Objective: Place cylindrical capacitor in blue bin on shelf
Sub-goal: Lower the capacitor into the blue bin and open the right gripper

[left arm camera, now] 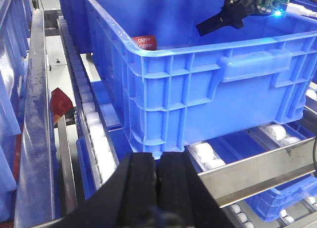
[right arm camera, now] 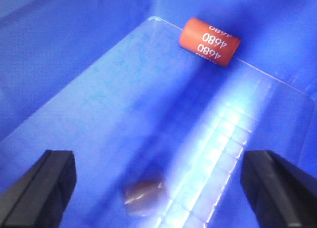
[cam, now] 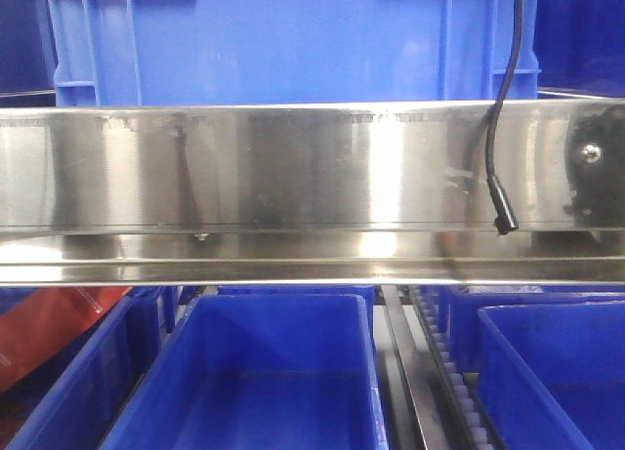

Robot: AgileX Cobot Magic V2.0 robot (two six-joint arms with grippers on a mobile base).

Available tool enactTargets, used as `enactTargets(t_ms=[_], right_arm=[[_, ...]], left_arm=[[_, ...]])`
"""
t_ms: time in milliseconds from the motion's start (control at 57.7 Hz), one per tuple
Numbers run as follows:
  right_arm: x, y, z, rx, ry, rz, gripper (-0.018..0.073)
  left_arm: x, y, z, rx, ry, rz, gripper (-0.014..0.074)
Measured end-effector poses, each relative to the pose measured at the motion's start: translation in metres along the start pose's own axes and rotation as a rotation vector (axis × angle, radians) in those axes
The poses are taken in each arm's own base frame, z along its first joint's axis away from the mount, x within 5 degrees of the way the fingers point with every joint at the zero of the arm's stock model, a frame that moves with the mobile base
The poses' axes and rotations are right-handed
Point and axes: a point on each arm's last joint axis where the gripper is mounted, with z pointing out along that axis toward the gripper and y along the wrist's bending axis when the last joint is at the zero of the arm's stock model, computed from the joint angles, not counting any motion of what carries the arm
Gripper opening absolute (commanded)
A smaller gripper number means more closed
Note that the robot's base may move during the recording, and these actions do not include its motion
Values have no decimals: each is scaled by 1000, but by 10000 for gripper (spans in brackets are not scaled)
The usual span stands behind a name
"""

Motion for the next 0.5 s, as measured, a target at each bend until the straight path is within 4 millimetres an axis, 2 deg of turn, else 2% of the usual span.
enactTargets(t_ms=[87,156,208,329,364,503], right_arm=[[-3,1,-13,0,-17,2,327],[-7,0,-30,2,-53,7,193],[-10,-1,-48,8,-87,11,69],[-15,-6,-94,26,-158,22,-140],[-15,-6,-109,30,-179,24,-169],[-11,-9,-161,56,-260,30,-160]], left_arm=[[0,0,0,0,0,0,-111],[0,0,0,0,0,0,-111],[0,0,0,0,0,0,-111],[0,0,0,0,0,0,-111],[0,0,0,0,0,0,-111],[0,0,0,0,0,0,-111]])
